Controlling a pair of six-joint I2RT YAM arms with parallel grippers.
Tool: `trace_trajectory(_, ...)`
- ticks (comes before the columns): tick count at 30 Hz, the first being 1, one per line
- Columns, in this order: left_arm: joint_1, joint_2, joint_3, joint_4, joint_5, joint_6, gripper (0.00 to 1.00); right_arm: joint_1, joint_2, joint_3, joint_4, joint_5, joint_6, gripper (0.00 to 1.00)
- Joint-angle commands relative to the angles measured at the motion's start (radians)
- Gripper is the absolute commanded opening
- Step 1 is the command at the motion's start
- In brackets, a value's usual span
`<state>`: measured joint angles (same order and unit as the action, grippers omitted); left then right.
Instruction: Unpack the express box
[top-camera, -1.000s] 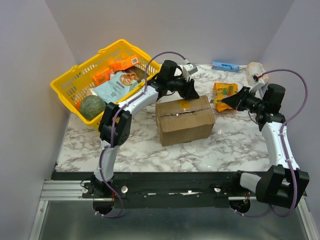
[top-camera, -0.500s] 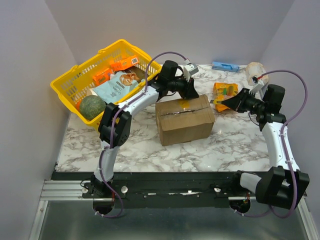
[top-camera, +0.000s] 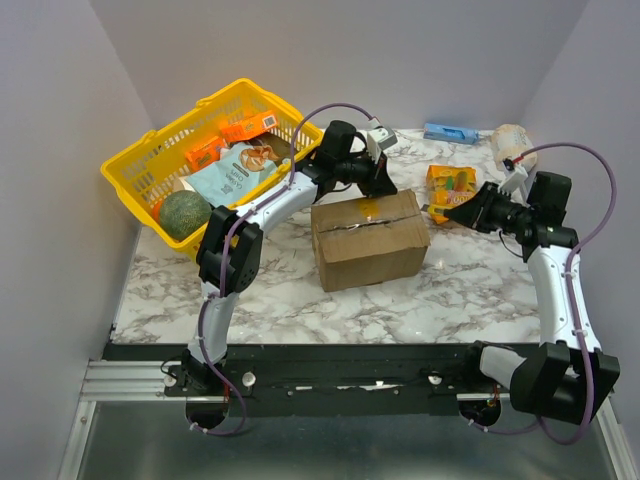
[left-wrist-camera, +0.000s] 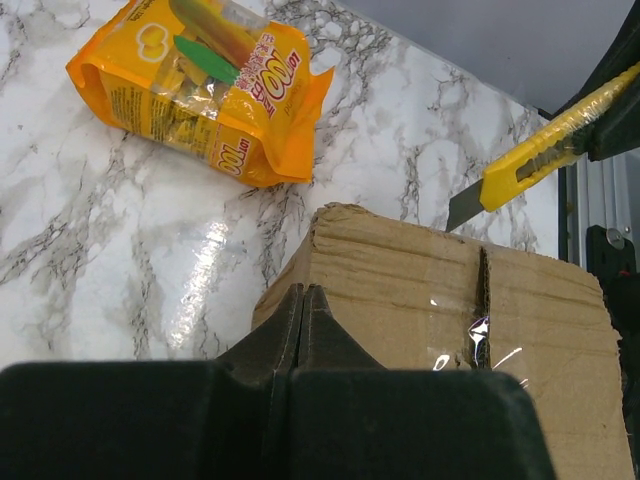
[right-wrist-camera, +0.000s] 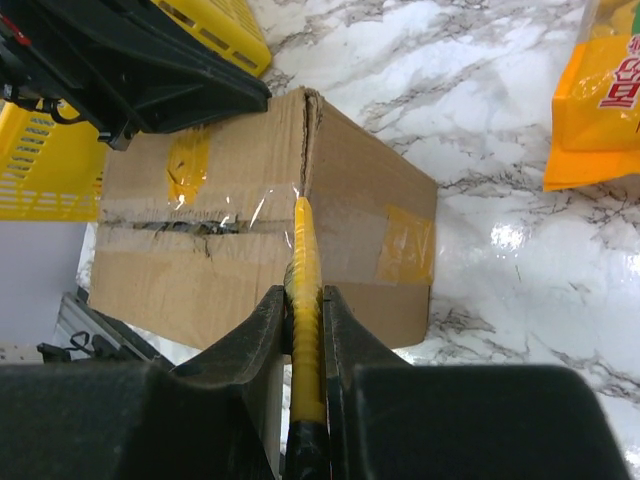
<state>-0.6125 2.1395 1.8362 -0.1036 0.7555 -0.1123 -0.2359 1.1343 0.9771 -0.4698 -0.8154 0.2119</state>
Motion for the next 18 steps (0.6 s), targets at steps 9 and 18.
trace_trajectory(9, 0.0, 0.043, -0.048, -0.14, -0.094, 0.026, 0.0, -0.003, -0.068, 0.002, -0.191, 0.004, -0.051, 0.01)
trace_trajectory(18, 0.0, 0.04, -0.048, -0.15, -0.104, 0.037, 0.0, -0.003, -0.065, 0.02, -0.254, -0.001, -0.103, 0.01)
